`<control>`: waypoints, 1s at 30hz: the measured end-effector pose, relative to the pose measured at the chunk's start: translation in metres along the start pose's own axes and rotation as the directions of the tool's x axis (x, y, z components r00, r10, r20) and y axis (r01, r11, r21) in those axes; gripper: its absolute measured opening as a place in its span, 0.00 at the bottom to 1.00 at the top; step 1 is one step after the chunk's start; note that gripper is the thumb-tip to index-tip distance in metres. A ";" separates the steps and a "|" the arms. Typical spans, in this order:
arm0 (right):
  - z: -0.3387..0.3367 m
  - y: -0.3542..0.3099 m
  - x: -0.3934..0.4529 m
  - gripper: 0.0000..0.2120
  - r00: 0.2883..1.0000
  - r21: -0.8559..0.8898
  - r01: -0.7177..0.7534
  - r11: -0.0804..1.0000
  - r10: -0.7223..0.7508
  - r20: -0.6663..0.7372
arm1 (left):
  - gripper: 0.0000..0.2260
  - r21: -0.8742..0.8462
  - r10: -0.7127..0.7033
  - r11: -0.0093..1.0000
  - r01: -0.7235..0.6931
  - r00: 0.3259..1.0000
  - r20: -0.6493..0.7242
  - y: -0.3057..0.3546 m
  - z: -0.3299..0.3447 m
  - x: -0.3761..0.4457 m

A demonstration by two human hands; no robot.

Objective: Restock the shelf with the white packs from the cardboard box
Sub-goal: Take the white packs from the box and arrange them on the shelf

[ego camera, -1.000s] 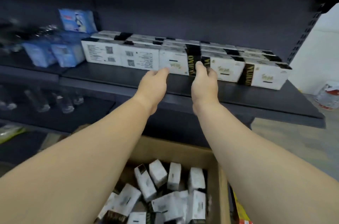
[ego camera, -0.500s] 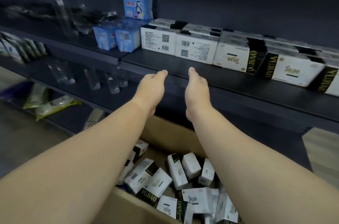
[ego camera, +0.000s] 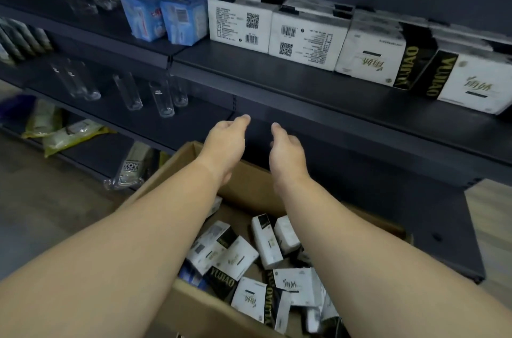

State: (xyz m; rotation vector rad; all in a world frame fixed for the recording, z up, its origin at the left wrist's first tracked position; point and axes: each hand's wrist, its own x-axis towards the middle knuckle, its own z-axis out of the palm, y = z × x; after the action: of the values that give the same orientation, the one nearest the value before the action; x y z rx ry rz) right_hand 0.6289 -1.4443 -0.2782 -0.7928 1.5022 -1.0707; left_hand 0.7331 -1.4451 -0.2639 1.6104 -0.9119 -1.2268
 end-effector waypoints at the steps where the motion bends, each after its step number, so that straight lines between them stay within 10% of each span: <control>1: 0.006 0.004 0.004 0.13 1.000 0.000 -0.014 1.000 0.014 -0.006 | 0.23 0.001 -0.010 1.000 0.010 1.000 0.004 -0.004 -0.003 0.007; 24: 0.159 0.174 0.125 0.33 0.854 0.072 -0.503 0.861 0.508 -0.108 | 0.12 0.112 -0.514 0.855 0.506 0.856 0.057 -0.160 -0.077 0.173; 30: 0.170 0.212 0.136 0.19 0.812 0.087 -0.570 0.817 0.576 -0.091 | 0.19 0.129 -0.568 0.817 0.563 0.823 0.010 -0.202 -0.081 0.189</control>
State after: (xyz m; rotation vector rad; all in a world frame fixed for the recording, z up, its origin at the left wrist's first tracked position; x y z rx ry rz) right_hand 0.7809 -1.5233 -0.5290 -0.1990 1.6524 -0.6965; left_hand 0.8643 -1.5337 -0.5048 2.0460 -0.5454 -1.6430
